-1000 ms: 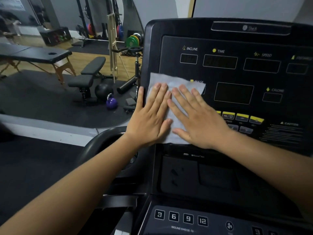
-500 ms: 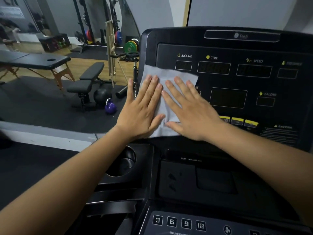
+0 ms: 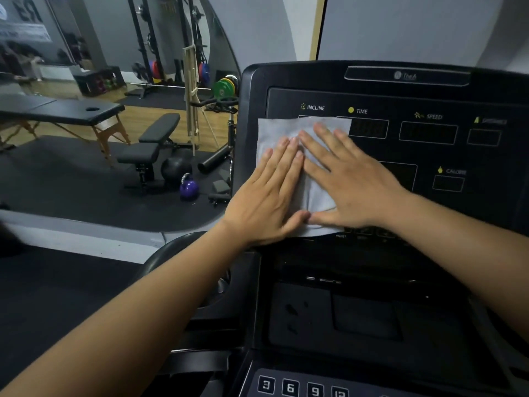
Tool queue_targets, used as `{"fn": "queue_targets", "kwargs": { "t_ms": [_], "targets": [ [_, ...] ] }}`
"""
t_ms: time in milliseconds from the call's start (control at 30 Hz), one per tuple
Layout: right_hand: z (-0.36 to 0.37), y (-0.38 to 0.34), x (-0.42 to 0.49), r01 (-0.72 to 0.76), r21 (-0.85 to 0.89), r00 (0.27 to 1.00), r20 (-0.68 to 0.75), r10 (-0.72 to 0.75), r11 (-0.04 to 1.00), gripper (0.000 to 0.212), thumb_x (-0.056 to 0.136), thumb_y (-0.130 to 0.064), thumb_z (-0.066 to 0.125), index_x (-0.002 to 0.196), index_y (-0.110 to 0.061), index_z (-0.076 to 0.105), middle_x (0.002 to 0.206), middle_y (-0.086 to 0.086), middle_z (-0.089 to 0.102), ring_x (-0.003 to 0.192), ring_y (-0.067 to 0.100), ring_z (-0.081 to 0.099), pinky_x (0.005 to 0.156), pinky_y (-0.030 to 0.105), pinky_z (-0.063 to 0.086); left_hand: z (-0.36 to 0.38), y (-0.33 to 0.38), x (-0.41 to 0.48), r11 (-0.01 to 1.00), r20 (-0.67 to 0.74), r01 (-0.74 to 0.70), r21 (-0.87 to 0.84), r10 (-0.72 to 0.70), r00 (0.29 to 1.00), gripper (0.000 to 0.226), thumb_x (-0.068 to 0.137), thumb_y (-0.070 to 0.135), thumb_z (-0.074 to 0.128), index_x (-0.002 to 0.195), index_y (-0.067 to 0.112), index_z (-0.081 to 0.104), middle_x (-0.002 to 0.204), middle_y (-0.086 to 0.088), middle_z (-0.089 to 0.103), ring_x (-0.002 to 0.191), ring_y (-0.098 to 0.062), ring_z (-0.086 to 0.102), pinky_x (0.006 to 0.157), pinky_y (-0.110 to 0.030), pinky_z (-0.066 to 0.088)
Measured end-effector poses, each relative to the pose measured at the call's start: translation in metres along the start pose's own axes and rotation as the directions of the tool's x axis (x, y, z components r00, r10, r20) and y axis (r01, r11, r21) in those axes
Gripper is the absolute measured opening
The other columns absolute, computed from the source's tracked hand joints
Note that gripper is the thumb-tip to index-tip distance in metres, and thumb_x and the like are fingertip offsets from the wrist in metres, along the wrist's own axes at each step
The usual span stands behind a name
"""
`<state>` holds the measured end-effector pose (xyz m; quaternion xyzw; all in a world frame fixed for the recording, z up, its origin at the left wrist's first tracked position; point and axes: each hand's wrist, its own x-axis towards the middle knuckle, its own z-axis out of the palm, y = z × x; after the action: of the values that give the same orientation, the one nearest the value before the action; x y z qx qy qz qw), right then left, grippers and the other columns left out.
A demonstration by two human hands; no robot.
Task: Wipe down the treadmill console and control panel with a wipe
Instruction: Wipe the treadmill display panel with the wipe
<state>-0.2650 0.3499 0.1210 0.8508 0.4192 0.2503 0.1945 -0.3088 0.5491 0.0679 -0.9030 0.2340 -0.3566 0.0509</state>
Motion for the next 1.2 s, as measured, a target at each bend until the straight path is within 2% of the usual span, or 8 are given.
{"fn": "queue_targets", "kwargs": {
  "t_ms": [167, 367, 500, 667, 767, 933, 1033, 1200],
  "targets": [
    [0.017, -0.015, -0.022, -0.011, -0.003, 1.000, -0.013, 0.011, 1.000, 0.097, 0.086, -0.076, 0.030, 0.153, -0.007, 0.020, 0.163, 0.016, 0.003, 0.150, 0.035, -0.004, 0.121, 0.053, 0.008, 0.019, 0.014, -0.012, 1.000, -0.020, -0.027, 0.005, 0.027, 0.999, 0.079, 0.099, 0.046, 0.037, 0.150, -0.011, 0.017, 0.159, -0.030, 0.013, 0.150, -0.042, 0.009, 0.121, -0.055, 0.016],
    [0.036, -0.029, -0.055, -0.007, 0.043, 1.000, -0.011, 0.008, 0.999, 0.096, 0.088, -0.073, 0.032, 0.155, -0.011, 0.004, 0.164, 0.012, -0.003, 0.150, 0.031, -0.007, 0.121, 0.050, 0.009, 0.025, 0.024, -0.031, 0.995, 0.045, -0.085, 0.056, 0.083, 0.996, 0.085, 0.099, 0.056, 0.032, 0.151, -0.009, 0.016, 0.161, -0.027, 0.011, 0.151, -0.038, 0.008, 0.122, -0.051, 0.017],
    [0.023, 0.007, -0.043, -0.043, 0.022, 0.998, -0.034, 0.043, 0.999, 0.104, 0.082, -0.079, 0.033, 0.156, -0.012, 0.005, 0.164, 0.011, -0.002, 0.151, 0.029, -0.007, 0.122, 0.048, 0.006, 0.011, 0.010, 0.011, 0.993, 0.061, -0.104, 0.051, 0.101, 0.993, 0.095, 0.096, 0.066, 0.030, 0.153, -0.007, 0.009, 0.162, -0.025, 0.005, 0.152, -0.037, 0.002, 0.123, -0.049, 0.011],
    [-0.006, 0.072, -0.022, -0.126, -0.063, 0.992, 0.000, 0.127, 0.990, 0.108, 0.082, -0.085, 0.024, 0.155, -0.012, -0.004, 0.163, 0.011, -0.011, 0.150, 0.028, -0.012, 0.122, 0.047, 0.001, -0.007, 0.005, 0.089, 0.995, 0.062, -0.031, 0.093, 0.026, 0.998, 0.099, 0.093, 0.070, 0.015, 0.153, -0.008, 0.004, 0.162, -0.028, 0.001, 0.151, -0.038, -0.001, 0.122, -0.050, 0.008],
    [-0.002, 0.070, -0.032, -0.146, -0.067, 0.989, -0.012, 0.145, 0.987, 0.104, 0.085, -0.082, 0.023, 0.155, -0.010, -0.002, 0.163, 0.014, -0.006, 0.150, 0.031, -0.008, 0.121, 0.050, 0.005, -0.006, 0.014, 0.090, 0.997, 0.067, -0.028, 0.069, 0.024, 0.997, 0.097, 0.094, 0.067, 0.018, 0.153, -0.008, 0.006, 0.162, -0.028, 0.001, 0.151, -0.039, -0.002, 0.122, -0.051, 0.007],
    [0.037, 0.013, -0.085, -0.114, 0.012, 0.993, 0.011, 0.114, 0.993, 0.097, 0.087, -0.076, 0.030, 0.156, -0.012, 0.006, 0.163, 0.014, -0.002, 0.150, 0.033, -0.006, 0.120, 0.053, 0.008, 0.016, 0.054, 0.017, 0.994, 0.147, -0.103, -0.023, 0.106, 0.983, 0.095, 0.096, 0.066, 0.031, 0.154, -0.005, 0.006, 0.162, -0.026, -0.003, 0.151, -0.038, -0.006, 0.123, -0.052, 0.007],
    [0.049, -0.004, -0.106, -0.105, 0.058, 0.994, 0.021, 0.104, 0.993, 0.098, 0.087, -0.076, 0.033, 0.156, -0.011, 0.006, 0.164, 0.012, -0.001, 0.151, 0.031, -0.004, 0.120, 0.053, 0.011, 0.023, 0.067, 0.001, 0.993, 0.163, -0.114, -0.027, 0.117, 0.980, 0.097, 0.095, 0.069, 0.031, 0.154, -0.004, 0.005, 0.163, -0.024, -0.003, 0.152, -0.036, -0.006, 0.123, -0.051, 0.007],
    [0.033, 0.042, -0.086, -0.115, 0.020, 0.993, -0.003, 0.116, 0.993, 0.107, 0.081, -0.083, 0.029, 0.156, -0.011, 0.002, 0.164, 0.010, -0.003, 0.151, 0.029, -0.006, 0.121, 0.050, 0.005, 0.015, 0.052, 0.051, 0.990, 0.094, -0.140, 0.017, 0.137, 0.986, 0.102, 0.091, 0.071, 0.033, 0.154, -0.006, 0.009, 0.163, -0.024, 0.004, 0.152, -0.037, 0.000, 0.124, -0.050, 0.006]
  ]
}}
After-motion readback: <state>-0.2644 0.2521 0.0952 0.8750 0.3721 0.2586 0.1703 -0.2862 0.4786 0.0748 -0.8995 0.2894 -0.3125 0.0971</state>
